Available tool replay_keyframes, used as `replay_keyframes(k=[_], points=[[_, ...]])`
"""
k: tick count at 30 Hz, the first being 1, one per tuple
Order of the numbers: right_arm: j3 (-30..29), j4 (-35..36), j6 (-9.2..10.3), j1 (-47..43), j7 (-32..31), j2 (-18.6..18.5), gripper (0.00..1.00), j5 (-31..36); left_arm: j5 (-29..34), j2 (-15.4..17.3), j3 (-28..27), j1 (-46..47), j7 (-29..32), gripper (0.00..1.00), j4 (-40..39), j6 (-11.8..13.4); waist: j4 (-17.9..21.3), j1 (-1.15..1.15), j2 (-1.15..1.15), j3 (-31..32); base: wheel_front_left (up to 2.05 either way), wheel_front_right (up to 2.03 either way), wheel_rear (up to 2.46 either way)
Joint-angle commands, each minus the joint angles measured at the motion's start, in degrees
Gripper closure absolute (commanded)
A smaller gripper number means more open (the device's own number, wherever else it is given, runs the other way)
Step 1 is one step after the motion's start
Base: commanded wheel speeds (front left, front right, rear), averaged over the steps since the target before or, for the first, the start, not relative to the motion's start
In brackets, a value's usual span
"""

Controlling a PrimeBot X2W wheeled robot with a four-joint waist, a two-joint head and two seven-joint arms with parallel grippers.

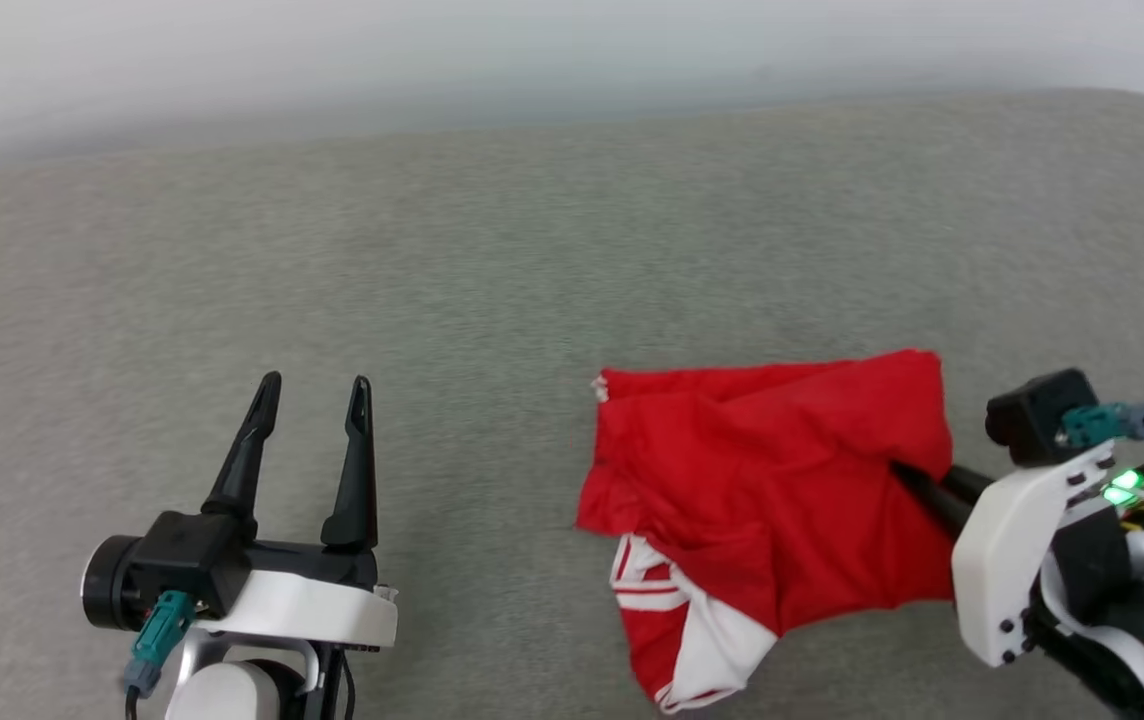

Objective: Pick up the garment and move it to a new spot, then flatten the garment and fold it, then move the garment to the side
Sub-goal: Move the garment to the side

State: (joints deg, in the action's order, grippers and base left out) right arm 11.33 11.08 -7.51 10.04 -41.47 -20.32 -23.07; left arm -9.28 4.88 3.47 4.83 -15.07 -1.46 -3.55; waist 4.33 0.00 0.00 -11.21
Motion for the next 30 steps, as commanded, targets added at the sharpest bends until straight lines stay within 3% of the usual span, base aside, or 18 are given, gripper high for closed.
replay_keyframes(k=[1, 7, 14, 23, 30], points=[[-0.3, 0.4, 0.04, 0.9, 0.0, -0.3, 1.00, 0.2, 0.4, 0.3, 0.0, 0.6, -0.1, 0.00, -0.3, -0.2, 4.5, 0.00, 0.00, -1.4, 0.00, 0.00, 0.00], [-4.7, -1.1, 0.04, 4.0, 0.8, -1.2, 1.00, 0.3, 1.4, 1.4, 0.7, 3.3, -0.1, 0.00, -1.5, -0.6, 11.9, 0.00, 0.00, -5.8, 0.00, 0.00, 0.00], [-10.0, -11.6, 0.06, 10.8, 5.0, -1.8, 1.00, -0.7, 3.1, 3.3, 2.6, 8.6, 1.0, 0.00, -4.0, -1.5, 16.3, 0.00, 0.00, -13.3, 0.00, 0.00, 0.00], [-16.3, -28.0, 0.06, 22.8, 10.9, -5.5, 1.00, 1.1, 5.2, 5.2, 6.1, 15.0, 4.6, 0.00, -9.5, -2.4, 15.8, 0.00, 0.00, -23.2, 0.00, 0.00, 0.00], [-23.9, -39.5, 0.06, 30.3, 17.2, -9.0, 1.00, 6.4, 6.0, 6.1, 8.4, 17.6, 6.6, 0.00, -13.0, -2.8, 13.5, 0.00, 0.00, -27.1, 0.00, 0.00, 0.00]])
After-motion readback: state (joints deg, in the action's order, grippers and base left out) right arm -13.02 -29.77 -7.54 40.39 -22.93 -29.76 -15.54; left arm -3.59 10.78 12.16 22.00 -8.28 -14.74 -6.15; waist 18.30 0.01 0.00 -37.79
